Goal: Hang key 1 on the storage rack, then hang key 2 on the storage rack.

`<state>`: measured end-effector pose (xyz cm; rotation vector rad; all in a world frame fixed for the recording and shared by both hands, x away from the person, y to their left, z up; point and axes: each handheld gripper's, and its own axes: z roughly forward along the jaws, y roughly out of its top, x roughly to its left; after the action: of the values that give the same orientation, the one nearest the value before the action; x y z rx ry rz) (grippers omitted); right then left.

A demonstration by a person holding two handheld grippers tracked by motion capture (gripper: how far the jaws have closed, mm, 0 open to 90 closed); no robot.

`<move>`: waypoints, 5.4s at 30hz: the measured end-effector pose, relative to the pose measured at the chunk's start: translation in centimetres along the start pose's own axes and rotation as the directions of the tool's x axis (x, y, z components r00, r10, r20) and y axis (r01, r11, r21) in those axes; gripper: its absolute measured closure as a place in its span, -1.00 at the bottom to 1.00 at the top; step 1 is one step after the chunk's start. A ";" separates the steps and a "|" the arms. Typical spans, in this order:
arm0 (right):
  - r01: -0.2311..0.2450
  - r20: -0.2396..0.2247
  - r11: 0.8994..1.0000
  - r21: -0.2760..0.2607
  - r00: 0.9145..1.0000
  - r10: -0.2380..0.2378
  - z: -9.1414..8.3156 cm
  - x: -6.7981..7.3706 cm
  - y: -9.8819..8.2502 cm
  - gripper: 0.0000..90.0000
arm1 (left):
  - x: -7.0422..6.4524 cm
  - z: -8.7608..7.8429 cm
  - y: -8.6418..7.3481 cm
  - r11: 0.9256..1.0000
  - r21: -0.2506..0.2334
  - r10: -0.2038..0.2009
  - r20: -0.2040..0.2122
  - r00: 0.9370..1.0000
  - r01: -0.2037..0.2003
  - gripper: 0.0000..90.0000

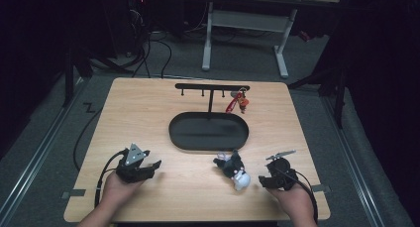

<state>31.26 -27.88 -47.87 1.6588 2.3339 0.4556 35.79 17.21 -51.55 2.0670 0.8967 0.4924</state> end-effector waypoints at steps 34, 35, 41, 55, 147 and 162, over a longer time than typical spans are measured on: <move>0.066 -0.030 0.985 0.159 0.998 -0.062 -2.1 0.9 3.1 -0.40 | -0.8 0.0 0.3 0.999 -0.007 0.045 0.023 0.999 -0.045 -0.12; 0.073 -0.046 0.984 0.159 0.997 -0.067 -2.3 1.0 3.3 -0.43 | -0.8 0.1 0.3 0.999 -0.004 0.046 0.023 0.999 -0.046 -0.12; 0.082 -0.049 0.981 0.175 0.996 -0.075 -2.9 1.6 4.0 -0.50 | -0.9 0.4 0.4 0.999 -0.001 0.051 0.026 0.998 -0.051 -0.12; 0.152 -0.112 0.971 0.186 0.985 -0.133 -1.6 5.7 5.9 -0.58 | -0.8 0.2 0.6 0.999 -0.011 0.053 0.034 0.998 -0.053 -0.12; 0.155 -0.118 0.959 0.238 0.984 -0.130 -5.2 5.5 11.7 0.05 | -0.7 0.1 0.4 0.997 0.004 0.075 0.052 0.996 -0.075 -0.12; 0.156 -0.109 0.962 0.226 0.985 -0.134 -6.3 5.5 14.2 0.05 | -0.6 0.1 0.4 0.997 0.003 0.073 0.055 0.996 -0.073 -0.13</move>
<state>39.46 -19.03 -36.70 1.5760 2.6433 0.2405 35.63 16.55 -51.35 2.1137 0.7939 0.4703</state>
